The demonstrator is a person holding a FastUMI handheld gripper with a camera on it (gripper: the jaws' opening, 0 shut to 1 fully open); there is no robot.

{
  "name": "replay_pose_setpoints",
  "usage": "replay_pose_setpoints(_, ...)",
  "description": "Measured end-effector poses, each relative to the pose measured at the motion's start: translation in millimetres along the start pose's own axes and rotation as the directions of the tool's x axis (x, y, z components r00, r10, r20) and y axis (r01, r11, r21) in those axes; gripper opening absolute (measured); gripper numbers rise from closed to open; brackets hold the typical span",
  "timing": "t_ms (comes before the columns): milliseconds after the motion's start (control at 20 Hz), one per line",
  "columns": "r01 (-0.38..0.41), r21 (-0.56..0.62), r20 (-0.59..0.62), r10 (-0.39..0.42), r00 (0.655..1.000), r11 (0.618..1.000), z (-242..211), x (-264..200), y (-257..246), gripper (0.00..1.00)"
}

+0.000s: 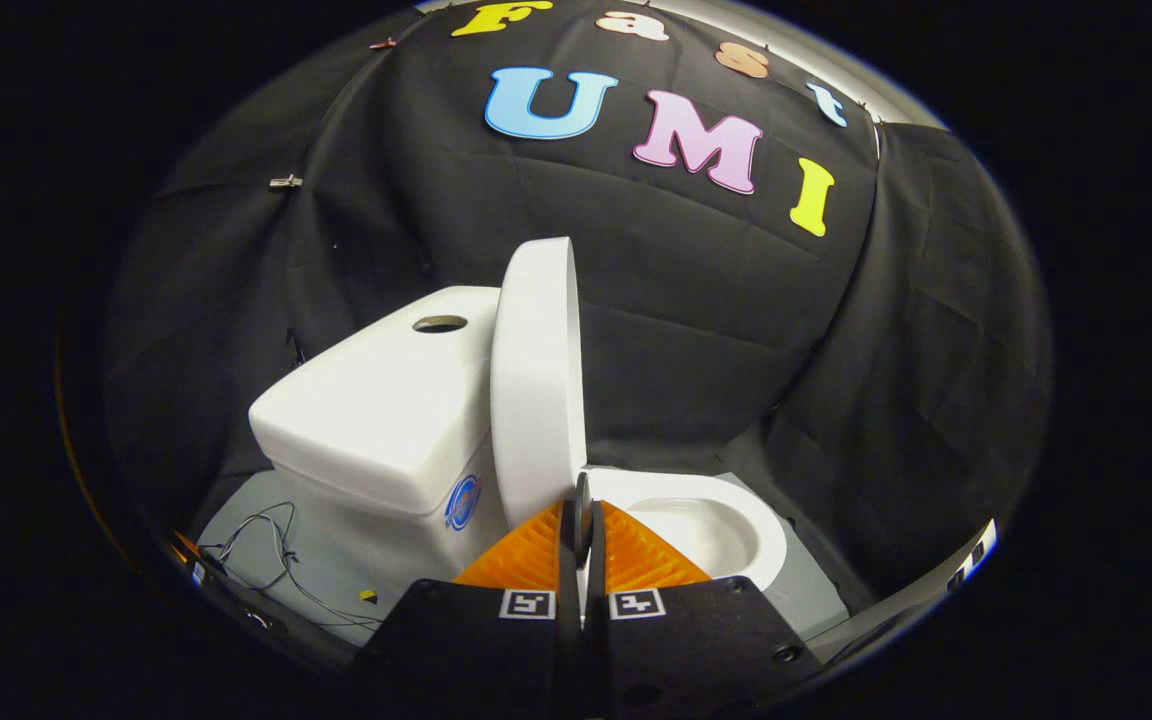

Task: Open the toilet lid.

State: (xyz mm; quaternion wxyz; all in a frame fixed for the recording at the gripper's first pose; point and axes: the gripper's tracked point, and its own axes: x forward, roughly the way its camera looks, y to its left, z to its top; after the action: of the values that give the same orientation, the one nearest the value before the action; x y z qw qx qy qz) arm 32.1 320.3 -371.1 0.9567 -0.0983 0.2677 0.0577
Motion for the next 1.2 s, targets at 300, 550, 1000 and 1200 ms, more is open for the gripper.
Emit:
replay_pose_setpoints(300, -0.008, -0.02, -0.001, 0.008, 1.0, 1.0, 0.5, 0.2, 8.3, 0.05)
replay_pose_setpoints(550, -0.005, -0.027, -0.003, 0.005, 1.0, 1.0, 0.5, -0.4, 6.7, 0.05)
replay_pose_setpoints(1000, -0.025, -0.034, 0.019, 0.026, 0.999, 0.999, 12.0, -11.4, 5.2, 0.47)
replay_pose_setpoints(1200, -0.023, -0.019, 0.02, 0.023, 1.0, 1.0, 11.2, -18.0, -1.1, 0.98)
